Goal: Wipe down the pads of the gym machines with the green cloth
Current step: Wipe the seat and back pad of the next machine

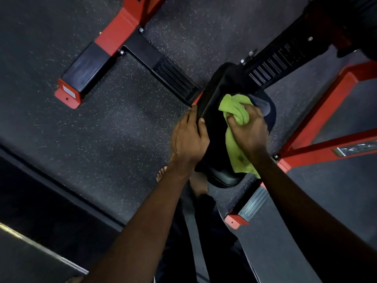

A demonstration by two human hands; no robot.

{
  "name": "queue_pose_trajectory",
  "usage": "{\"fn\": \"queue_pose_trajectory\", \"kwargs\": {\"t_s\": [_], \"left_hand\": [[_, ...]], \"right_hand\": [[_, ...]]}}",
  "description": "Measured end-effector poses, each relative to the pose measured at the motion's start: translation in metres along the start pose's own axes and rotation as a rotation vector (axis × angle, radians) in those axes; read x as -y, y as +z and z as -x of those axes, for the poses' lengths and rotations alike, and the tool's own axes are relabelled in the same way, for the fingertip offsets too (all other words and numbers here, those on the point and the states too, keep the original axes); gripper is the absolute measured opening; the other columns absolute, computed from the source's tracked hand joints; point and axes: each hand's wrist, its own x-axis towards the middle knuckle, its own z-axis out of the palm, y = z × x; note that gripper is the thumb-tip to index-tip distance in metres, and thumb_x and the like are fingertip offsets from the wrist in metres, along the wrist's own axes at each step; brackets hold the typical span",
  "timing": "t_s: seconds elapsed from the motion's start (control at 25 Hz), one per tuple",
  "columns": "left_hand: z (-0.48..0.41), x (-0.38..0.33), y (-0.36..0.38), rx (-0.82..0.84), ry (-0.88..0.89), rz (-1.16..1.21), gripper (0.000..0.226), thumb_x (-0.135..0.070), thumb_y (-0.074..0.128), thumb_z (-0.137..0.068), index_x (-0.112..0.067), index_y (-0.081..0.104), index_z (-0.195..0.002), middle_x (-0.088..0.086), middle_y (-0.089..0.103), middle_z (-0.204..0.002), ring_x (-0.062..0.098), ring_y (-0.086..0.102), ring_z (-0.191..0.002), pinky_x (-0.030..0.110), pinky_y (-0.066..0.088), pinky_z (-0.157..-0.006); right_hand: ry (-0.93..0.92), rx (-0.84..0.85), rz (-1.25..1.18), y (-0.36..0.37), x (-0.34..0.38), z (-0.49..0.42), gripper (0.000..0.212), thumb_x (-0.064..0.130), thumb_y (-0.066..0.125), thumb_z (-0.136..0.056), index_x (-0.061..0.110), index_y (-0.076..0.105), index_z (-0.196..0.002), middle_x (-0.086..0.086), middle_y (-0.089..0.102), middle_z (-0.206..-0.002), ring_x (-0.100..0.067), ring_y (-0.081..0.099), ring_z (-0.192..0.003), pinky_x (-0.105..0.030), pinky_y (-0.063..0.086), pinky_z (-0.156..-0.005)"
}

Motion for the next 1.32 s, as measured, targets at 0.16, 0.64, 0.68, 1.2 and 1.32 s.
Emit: {"fn": "queue_pose_trajectory", "kwargs": {"t_s": [0.16, 0.64, 0.68, 1.2, 1.32], "left_hand": [[0.001, 0.002, 0.001, -0.033, 0.042, 0.006, 0.060, -0.038, 0.030, -0.100, -0.008, 0.042, -0.150, 0.014, 0.055, -0.143, 0.029, 0.053, -0.129, 0.044, 0.042, -0.109], [-0.023, -0.022, 0.004, 0.109, 0.098, -0.327, 0.058, -0.029, 0.033, -0.104, -0.015, 0.020, -0.159, 0.006, 0.023, -0.165, 0.029, 0.037, -0.143, 0.045, 0.037, -0.112], [-0.023, -0.023, 0.006, 0.092, 0.082, -0.308, 0.056, -0.028, 0.033, -0.104, -0.015, 0.023, -0.158, 0.006, 0.026, -0.164, 0.029, 0.040, -0.141, 0.045, 0.038, -0.112], [-0.024, -0.024, 0.004, 0.121, 0.076, -0.334, 0.054, -0.034, 0.028, -0.107, -0.020, 0.023, -0.159, 0.002, 0.026, -0.165, 0.026, 0.041, -0.141, 0.047, 0.040, -0.112], [-0.025, -0.027, 0.002, 0.161, 0.066, -0.350, 0.055, -0.036, 0.026, -0.108, -0.020, 0.019, -0.159, 0.001, 0.021, -0.166, 0.027, 0.039, -0.142, 0.049, 0.039, -0.113]], "right_hand": [[-0.242, 0.113, 0.033, 0.016, 0.035, -0.047, 0.048, 0.044, 0.069, -0.089, 0.029, 0.062, -0.134, 0.005, 0.057, -0.139, -0.020, 0.056, -0.125, -0.034, 0.045, -0.098], [-0.026, 0.010, -0.020, 0.003, -0.011, -0.061, 0.055, 0.046, 0.067, -0.092, 0.023, 0.057, -0.141, -0.002, 0.055, -0.142, -0.026, 0.054, -0.127, -0.038, 0.044, -0.101], [-0.031, 0.009, -0.012, 0.001, -0.013, -0.052, 0.054, 0.046, 0.068, -0.092, 0.025, 0.057, -0.141, 0.000, 0.055, -0.143, -0.025, 0.054, -0.127, -0.038, 0.044, -0.100], [-0.091, 0.113, -0.049, 0.001, 0.001, -0.133, 0.060, 0.049, 0.070, -0.090, 0.020, 0.059, -0.141, -0.005, 0.055, -0.142, -0.025, 0.055, -0.128, -0.026, 0.040, -0.102], [0.022, 0.031, -0.050, -0.004, -0.020, -0.102, 0.062, 0.053, 0.066, -0.089, 0.021, 0.058, -0.141, -0.003, 0.055, -0.141, -0.028, 0.057, -0.126, -0.038, 0.046, -0.104]]}}
